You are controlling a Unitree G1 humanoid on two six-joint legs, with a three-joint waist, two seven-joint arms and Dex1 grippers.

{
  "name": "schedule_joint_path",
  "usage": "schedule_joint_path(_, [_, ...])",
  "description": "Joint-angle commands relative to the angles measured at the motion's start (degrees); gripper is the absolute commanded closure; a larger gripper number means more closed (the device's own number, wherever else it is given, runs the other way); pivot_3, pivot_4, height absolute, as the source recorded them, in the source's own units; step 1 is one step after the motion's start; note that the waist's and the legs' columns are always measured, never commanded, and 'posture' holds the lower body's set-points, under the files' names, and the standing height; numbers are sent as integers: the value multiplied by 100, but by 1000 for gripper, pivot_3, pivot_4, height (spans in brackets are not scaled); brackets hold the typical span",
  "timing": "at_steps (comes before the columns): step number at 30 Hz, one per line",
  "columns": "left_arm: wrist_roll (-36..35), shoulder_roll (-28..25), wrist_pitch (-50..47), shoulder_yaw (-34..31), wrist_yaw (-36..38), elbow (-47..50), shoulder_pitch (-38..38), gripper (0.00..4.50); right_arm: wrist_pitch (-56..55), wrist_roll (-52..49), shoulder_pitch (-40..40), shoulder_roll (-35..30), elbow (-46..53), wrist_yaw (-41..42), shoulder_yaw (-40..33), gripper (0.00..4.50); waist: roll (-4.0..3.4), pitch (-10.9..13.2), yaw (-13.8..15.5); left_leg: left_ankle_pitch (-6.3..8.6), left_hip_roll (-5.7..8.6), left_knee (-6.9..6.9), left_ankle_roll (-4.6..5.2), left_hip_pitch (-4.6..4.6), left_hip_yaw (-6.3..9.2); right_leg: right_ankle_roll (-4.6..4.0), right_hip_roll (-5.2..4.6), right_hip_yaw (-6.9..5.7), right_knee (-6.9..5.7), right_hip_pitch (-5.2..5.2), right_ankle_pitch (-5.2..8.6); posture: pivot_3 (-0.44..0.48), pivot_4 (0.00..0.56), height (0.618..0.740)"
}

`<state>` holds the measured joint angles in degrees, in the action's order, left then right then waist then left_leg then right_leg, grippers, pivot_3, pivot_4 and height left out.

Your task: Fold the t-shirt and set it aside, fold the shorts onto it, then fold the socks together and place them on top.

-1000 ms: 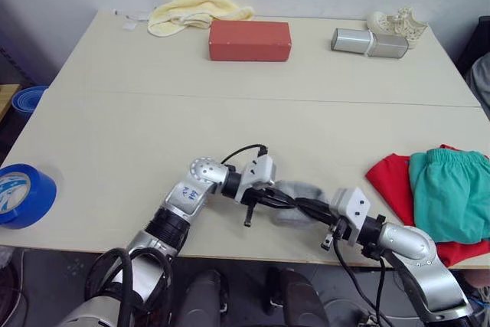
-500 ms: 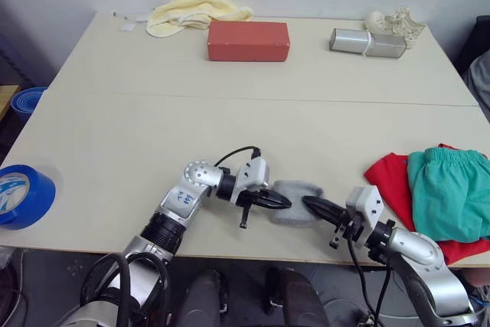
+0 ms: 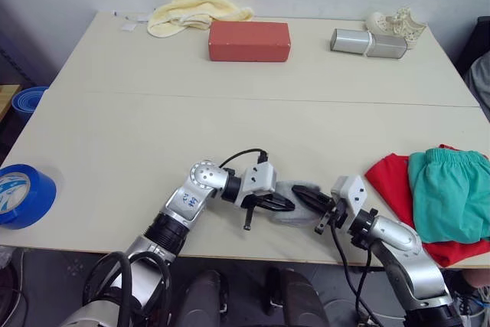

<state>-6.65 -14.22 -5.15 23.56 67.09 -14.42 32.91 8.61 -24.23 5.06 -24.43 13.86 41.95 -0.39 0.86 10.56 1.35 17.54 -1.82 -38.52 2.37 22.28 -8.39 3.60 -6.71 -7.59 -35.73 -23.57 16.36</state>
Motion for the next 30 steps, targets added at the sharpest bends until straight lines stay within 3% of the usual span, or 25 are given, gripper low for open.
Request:
schedule_joint_path(1, [-200,45,296,-106,142,25,-98,4464,427,-1153,212,63,592,88,-557,4500,0,0,-5,0,0,0,0,0,0,0,-1,1,0,0,0,0,150,740])
schedule_joint_path(4, [-428,90,356,-268,245,81,-68,4464,1100,-2066,489,-158,1175,178,-838,4500,0,0,-5,1,-1,1,1,1,0,0,-2,2,0,-1,0,0,150,740])
schedule_joint_path(6, [-524,88,381,-349,309,105,-2,4500,1607,-2588,644,-404,1448,51,-1072,3971,0,0,-5,6,-3,1,11,1,1,0,-3,1,1,-1,0,0,150,740])
schedule_joint_path(9, [-644,96,391,-491,355,107,123,4500,2351,-3351,826,-835,1654,-319,-1547,2960,-1,0,-1,17,-2,2,29,0,2,0,-4,1,1,0,0,0,150,740])
schedule_joint_path(10, [-675,93,337,-540,354,77,191,4500,3112,-3427,834,-1229,1607,-980,-1758,2582,-4,1,0,17,-2,2,29,0,2,0,-4,1,2,0,0,0,150,740])
schedule_joint_path(12, [-729,122,240,-639,315,-81,319,4500,4164,-4025,736,-1940,1380,-1536,-2118,1922,-4,1,0,15,3,1,32,1,2,-1,-13,1,0,0,-1,0,150,740])
schedule_joint_path(17, [-388,115,889,-514,360,-630,446,4500,5663,-6193,399,-2729,397,-2225,-2356,164,-7,1,1,16,1,14,35,-2,3,-2,-7,-2,8,2,-1,0,150,740])
schedule_joint_path(22, [-163,200,1189,-447,218,-940,494,4500,6507,-7106,-108,-3207,-288,-2690,-1704,33,-3,3,0,12,2,21,36,3,-1,-1,-3,-5,15,-3,-1,0,150,740])
schedule_joint_path(30, [26,270,1381,-440,44,-1081,365,4500,6530,-7983,-1051,-2590,-971,-3895,-542,33,18,-5,-27,9,-5,21,34,1,-2,1,4,-3,15,-1,-5,0,150,740])
